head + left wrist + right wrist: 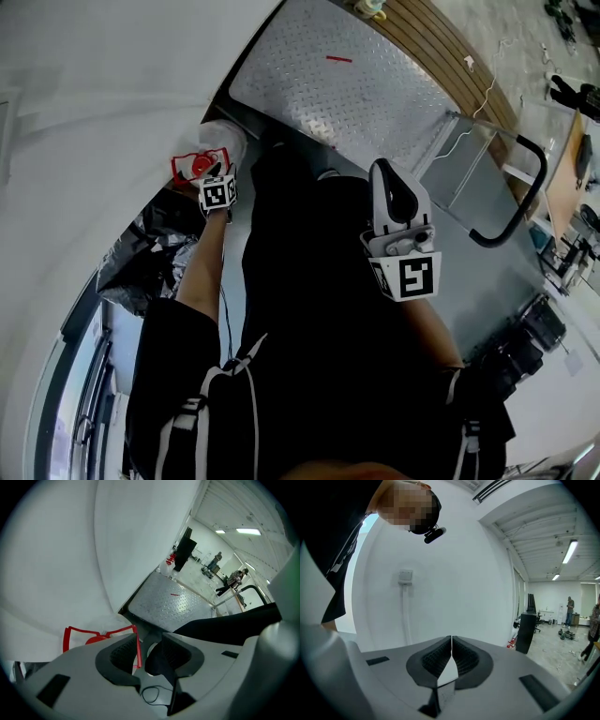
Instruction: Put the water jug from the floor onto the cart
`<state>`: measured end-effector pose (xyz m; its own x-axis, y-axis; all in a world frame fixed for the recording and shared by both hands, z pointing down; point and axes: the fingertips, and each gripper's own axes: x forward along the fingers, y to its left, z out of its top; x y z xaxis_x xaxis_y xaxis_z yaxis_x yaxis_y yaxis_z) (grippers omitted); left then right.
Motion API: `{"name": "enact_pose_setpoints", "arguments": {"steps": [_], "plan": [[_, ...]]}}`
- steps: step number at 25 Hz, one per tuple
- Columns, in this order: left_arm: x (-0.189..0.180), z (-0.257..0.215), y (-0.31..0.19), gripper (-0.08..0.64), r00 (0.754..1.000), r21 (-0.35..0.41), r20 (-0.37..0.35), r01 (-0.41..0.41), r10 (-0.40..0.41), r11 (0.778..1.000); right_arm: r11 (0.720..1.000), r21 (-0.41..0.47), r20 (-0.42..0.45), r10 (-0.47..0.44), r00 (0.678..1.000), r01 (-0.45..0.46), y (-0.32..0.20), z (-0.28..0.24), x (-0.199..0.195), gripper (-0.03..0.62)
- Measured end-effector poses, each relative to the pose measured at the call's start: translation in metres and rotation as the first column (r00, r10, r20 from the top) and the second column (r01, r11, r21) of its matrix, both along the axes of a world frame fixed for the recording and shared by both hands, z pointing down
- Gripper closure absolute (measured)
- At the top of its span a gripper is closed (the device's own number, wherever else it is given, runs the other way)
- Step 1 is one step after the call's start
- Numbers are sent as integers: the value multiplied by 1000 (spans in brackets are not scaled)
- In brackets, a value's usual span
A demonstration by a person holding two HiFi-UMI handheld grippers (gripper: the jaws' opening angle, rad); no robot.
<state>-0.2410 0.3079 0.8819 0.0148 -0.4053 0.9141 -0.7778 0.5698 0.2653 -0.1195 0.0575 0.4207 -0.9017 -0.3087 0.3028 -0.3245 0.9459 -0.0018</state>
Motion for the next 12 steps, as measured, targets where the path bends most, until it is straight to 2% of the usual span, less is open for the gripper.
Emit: {"name": "enact_pose_setpoints", "arguments": {"steps": [4,7,12], "plan": [[-2,22,1,400,995,-2,-42,86,-86,996,1000,2,-13,1,1000,-1,-5,9,4,572],[0,43,11,401,991,-37,-76,104,-107,994,1000,-7,-33,18,999,-19,-8,19,7,572],[-8,61,8,402,981,-21,-95,169,-170,985,1000,-23,-32,-16,999,15,2,25,0,572]]}}
